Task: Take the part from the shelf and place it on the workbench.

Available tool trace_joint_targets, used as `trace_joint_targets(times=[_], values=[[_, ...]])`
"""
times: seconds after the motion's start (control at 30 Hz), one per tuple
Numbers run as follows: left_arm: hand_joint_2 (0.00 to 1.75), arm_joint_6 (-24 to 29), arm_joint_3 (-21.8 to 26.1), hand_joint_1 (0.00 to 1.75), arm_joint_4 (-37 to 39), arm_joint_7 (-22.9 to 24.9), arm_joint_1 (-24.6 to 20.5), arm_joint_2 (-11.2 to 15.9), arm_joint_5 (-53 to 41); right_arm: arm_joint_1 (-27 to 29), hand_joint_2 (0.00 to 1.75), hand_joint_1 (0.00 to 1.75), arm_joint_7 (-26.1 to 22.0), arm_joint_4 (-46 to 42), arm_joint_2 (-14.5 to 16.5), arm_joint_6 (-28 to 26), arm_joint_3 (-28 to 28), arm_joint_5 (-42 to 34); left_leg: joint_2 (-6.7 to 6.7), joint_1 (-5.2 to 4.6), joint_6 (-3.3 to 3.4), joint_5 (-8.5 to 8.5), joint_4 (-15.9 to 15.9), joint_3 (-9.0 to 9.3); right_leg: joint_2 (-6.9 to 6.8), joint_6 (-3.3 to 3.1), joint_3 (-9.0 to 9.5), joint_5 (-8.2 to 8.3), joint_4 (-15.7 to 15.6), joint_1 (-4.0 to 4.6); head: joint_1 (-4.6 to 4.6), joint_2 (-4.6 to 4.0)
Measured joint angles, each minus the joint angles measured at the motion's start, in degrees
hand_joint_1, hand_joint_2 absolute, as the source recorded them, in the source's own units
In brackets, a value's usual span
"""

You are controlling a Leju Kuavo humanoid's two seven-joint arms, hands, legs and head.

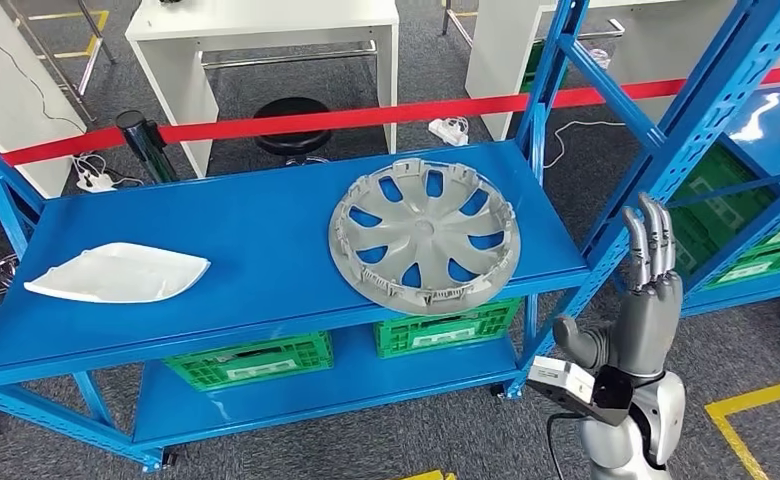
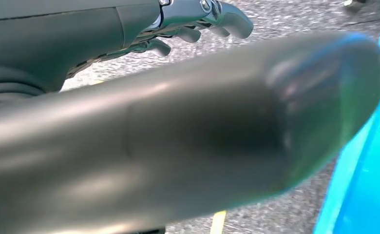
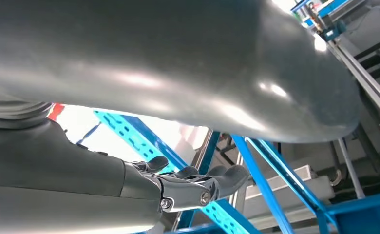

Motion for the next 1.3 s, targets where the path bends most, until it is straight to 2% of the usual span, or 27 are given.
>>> trace_joint_targets(times=[0.03, 0.07, 0.17, 0.2, 0.4, 0.53, 0.77, 1.03, 1.3], values=[[0.00, 0.0, 0.0, 0.00, 0.0, 0.0, -0.1, -0.1, 0.0, 0.0, 0.00, 0.00, 0.0, 0.1, 0.0, 0.4, 0.0, -0.1, -0.01, 0.01, -0.28, -0.30, 0.0, 0.19, -0.07, -0.41, 0.42, 1.49, -2.2, 0.26, -0.05, 0.00], [0.00, 0.0, 0.0, 0.00, 0.0, -0.1, -0.1, -0.2, 0.0, 0.0, 0.00, 0.00, -0.1, 0.2, 0.0, 0.7, 0.0, -0.3, 0.00, 0.00, -0.55, -0.50, 0.1, 0.19, -0.10, -0.78, 0.58, 2.18, -3.2, 0.44, -0.14, 0.00], [0.00, -0.2, 0.0, 0.00, 0.1, 0.0, 0.1, -0.3, -0.2, 0.0, 0.00, 0.00, -0.5, 0.4, -0.1, 1.3, 0.0, -0.6, 0.04, -0.15, -0.49, -0.73, -0.1, 0.49, 0.07, -0.79, 0.85, 3.09, -3.9, 0.42, -0.24, 0.00], [0.00, -0.3, 0.0, 0.00, 0.1, 0.1, 0.1, -0.4, -0.3, 0.0, 0.00, 0.00, -0.6, 0.4, -0.1, 1.6, -0.1, -0.6, 0.05, -0.18, -0.37, -0.76, -0.3, 0.68, 0.10, -0.78, 0.90, 3.01, -3.9, 0.43, -0.23, 0.00], [0.00, -1.3, 0.0, 0.00, 0.1, 0.8, 0.0, -0.6, -1.1, -0.6, 0.00, 0.00, 0.4, 1.4, -0.7, 8.2, -0.1, -0.3, 0.05, -0.20, -0.90, -0.88, -1.0, 1.19, 0.11, -1.34, 1.08, 2.65, -3.9, 0.42, -0.25, 0.00], [0.00, -3.5, 0.0, 0.00, 0.1, 1.2, -0.1, -0.6, -1.1, -2.9, 1.75, 0.00, -0.7, 4.7, -1.9, 15.4, -0.1, -1.4, 0.08, -0.16, -1.20, -0.83, -1.1, 1.21, 0.10, -1.41, 1.16, 2.61, -3.9, 0.42, -0.24, 0.00], [0.00, -3.8, 0.0, 0.00, 0.1, 0.9, -0.3, -0.8, -1.0, -11.0, 1.75, 0.00, -4.0, 15.2, -3.6, 23.2, 0.0, -4.2, 0.09, -0.16, -1.32, -0.72, -1.1, 1.39, 0.10, -1.28, 1.34, 2.78, -3.9, 0.29, -0.22, 0.00], [0.00, -2.7, 0.0, 0.00, 0.1, 2.2, -0.7, -1.3, -1.8, -22.1, 1.75, 0.00, -6.9, 31.0, -4.7, 29.2, 1.2, -8.0, 0.06, -0.23, -1.28, -0.69, -1.0, 1.45, 0.09, -1.12, 1.53, 2.90, -4.0, 0.21, -0.22, 0.00], [0.00, 1.0, 0.2, 0.00, 0.1, 2.7, -0.7, -1.9, -1.4, -27.7, 1.75, 0.00, -7.3, 41.0, -5.4, 33.1, 4.1, -16.0, 0.05, -0.23, -1.26, -0.70, -1.0, 1.44, 0.08, -1.09, 1.58, 2.91, -4.1, 0.20, -0.22, 0.00]])
